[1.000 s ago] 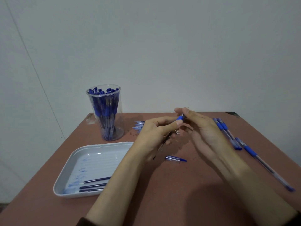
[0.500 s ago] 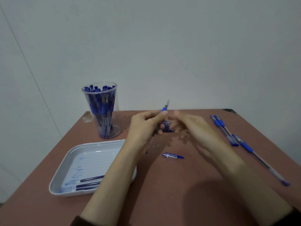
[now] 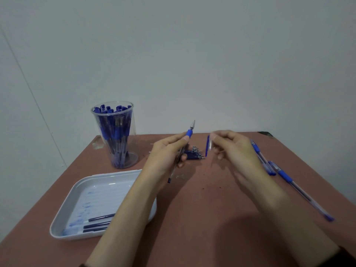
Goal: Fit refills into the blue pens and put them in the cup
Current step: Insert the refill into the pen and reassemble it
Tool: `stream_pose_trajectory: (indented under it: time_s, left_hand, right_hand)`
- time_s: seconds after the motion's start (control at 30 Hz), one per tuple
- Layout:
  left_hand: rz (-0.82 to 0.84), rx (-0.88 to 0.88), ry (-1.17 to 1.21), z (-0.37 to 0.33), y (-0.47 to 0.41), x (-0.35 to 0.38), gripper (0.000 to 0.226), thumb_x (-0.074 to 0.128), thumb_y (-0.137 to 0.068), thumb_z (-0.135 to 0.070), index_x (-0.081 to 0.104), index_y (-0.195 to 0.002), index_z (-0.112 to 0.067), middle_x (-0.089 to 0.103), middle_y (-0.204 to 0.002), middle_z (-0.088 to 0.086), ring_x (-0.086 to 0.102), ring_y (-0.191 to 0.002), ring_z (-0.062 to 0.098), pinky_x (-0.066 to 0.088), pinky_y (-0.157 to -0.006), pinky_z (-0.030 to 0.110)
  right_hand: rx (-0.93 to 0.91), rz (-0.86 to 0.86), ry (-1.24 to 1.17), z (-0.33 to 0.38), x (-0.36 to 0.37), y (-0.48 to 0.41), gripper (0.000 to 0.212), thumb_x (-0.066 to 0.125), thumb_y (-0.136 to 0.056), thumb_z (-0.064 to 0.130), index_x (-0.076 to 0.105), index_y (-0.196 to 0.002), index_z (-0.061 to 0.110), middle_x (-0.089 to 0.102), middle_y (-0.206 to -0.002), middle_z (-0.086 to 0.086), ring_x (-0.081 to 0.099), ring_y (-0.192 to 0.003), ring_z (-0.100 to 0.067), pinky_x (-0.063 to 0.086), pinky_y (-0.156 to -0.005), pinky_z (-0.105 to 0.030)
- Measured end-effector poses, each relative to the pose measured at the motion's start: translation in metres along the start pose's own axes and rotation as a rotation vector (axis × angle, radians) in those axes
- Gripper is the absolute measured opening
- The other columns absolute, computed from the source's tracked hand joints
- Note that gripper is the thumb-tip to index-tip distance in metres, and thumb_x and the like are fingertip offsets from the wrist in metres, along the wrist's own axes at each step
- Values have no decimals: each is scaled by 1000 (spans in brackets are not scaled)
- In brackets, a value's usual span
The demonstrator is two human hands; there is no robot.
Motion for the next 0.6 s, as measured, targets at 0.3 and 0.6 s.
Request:
stream_pose_trajectory:
  time_s: [0.3,0.6]
  left_hand:
    - [162,-49,-171,7,3,6,12,61,-89,-11,67,-97,-6,67,-70,6,41,-43,11,30,-40,20]
    - [153,-44,-188,8,3,9,16,62,-89,-12,66,-101,-2,68,-74,10,41,-43,11,31,-38,19]
  right_hand:
    - [33,-218,-519,0,-11,-4,4,55,-95,5,57,-95,2,63,-73,-10,63,-58,-11,54,-56,-21]
    - [-76,-113,-347,2,-1,-1,9,56,-93,5,59,-86,8,64,-62,0,60,-57,-9,52,-61,-23]
Point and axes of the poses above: each hand's wrist, its own y-axis away from the middle knuckle, its own x-axis out of the palm, z = x × y, the point moved 2 cm from there along -y, towards the middle knuckle
